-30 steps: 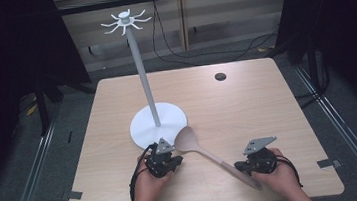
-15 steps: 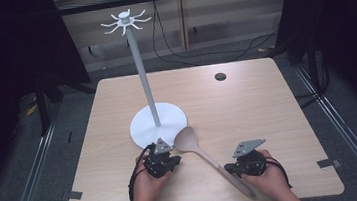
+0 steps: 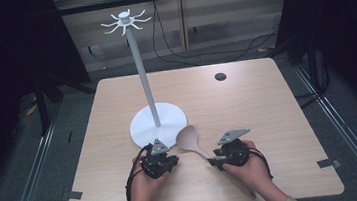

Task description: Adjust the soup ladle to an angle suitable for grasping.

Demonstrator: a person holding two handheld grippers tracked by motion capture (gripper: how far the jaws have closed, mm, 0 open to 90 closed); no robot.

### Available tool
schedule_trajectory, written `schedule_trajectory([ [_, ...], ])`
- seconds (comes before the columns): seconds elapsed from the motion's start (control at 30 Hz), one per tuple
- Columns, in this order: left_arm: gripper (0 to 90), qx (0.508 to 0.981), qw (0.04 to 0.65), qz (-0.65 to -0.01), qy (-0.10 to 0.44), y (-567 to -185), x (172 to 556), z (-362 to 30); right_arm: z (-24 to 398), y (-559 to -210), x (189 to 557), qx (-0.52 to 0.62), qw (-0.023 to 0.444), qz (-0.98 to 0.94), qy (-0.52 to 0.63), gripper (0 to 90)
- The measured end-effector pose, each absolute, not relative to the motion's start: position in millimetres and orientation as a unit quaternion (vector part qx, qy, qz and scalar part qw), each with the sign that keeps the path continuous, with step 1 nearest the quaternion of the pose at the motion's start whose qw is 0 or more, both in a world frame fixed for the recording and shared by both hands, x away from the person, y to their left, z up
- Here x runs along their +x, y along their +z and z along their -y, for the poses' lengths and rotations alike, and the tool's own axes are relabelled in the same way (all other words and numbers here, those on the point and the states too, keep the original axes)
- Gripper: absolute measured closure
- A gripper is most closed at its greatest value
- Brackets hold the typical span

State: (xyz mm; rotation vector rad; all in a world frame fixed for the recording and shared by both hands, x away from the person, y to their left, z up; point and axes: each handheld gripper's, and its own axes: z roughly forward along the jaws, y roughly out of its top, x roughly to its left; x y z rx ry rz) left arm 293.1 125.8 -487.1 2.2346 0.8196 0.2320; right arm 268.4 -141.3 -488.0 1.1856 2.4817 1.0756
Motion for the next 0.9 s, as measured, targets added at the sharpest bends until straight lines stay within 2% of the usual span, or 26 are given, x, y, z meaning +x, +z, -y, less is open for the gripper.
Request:
schedule_trajectory([
  [0.07, 83.6, 0.868, 0.367, -0.322, 0.09, -486.7, 293.2, -127.8, 133.1, -493.3, 274.1, 0.404, 0.097, -0.84, 0.348, 56.1],
  [0.13, 83.6, 0.866, 0.368, -0.326, 0.091, -485.9, 293.2, -129.9, 128.7, -495.8, 276.8, 0.403, 0.107, -0.844, 0.339, 59.6],
  [0.17, 83.4, 0.866, 0.369, -0.323, 0.092, -485.6, 293.9, -131.1, 126.5, -495.1, 278.5, 0.407, 0.105, -0.843, 0.335, 63.7],
  [0.2, 83.3, 0.864, 0.373, -0.327, 0.091, -485.5, 293.8, -132.3, 124.3, -493.7, 279.2, 0.404, 0.096, -0.845, 0.337, 75.6],
  [0.27, 83.2, 0.866, 0.367, -0.327, 0.092, -484.0, 293.6, -133.7, 123.8, -492.8, 278.3, 0.41, 0.108, -0.844, 0.328, 78.3],
  [0.43, 83.2, 0.864, 0.372, -0.327, 0.094, -483.0, 292.4, -134.0, 134.6, -493.4, 278.9, 0.434, 0.121, -0.831, 0.327, 78.6],
  [0.67, 83.1, 0.866, 0.368, -0.325, 0.091, -484.2, 293.4, -133.1, 178.9, -488.8, 308.7, 0.507, 0.154, -0.78, 0.333, 78.6],
  [0.9, 83.1, 0.866, 0.368, -0.327, 0.091, -485.0, 293.8, -133.7, 191.2, -493.5, 328.0, 0.544, 0.165, -0.755, 0.327, 78.5],
])
